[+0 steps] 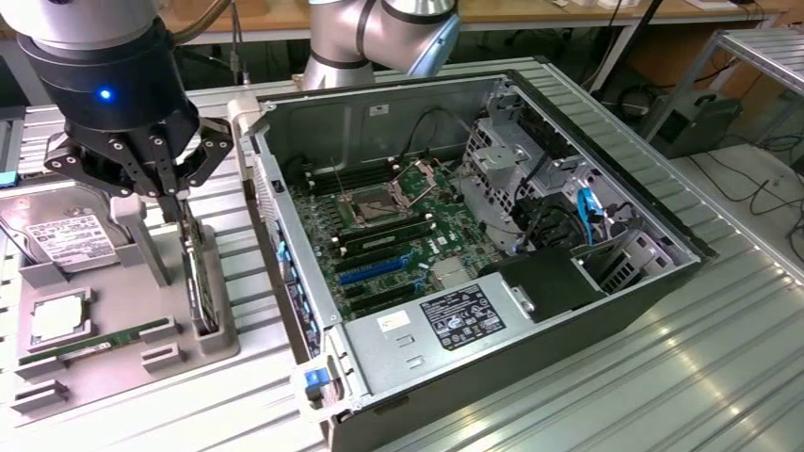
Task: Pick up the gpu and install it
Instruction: 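Reach for the gpu, then pick up the gpu and move the gpu toward the slot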
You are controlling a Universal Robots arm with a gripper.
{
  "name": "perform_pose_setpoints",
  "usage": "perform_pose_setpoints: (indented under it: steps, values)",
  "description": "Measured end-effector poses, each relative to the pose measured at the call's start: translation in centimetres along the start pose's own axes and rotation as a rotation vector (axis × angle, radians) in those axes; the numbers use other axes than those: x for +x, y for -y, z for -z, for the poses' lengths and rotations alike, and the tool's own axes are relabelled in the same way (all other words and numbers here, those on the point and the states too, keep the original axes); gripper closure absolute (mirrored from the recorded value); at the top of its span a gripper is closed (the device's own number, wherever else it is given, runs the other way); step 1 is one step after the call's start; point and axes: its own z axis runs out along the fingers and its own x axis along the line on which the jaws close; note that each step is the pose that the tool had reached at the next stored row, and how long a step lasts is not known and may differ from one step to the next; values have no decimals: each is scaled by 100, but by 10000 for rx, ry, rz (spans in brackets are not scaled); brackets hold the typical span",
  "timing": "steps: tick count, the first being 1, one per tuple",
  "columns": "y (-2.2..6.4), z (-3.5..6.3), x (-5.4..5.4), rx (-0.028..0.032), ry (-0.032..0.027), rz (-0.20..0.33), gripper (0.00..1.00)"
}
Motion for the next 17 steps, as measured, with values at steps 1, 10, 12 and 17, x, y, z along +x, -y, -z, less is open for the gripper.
perform_pose_setpoints:
  steps: [1, 10, 12, 17]
  values:
    - [0, 0, 0, 0, 0, 0, 89]
    - [0, 0, 0, 0, 0, 0, 83]
    - [0, 0, 0, 0, 0, 0, 76]
    - [2, -40, 2, 14, 2, 1, 58]
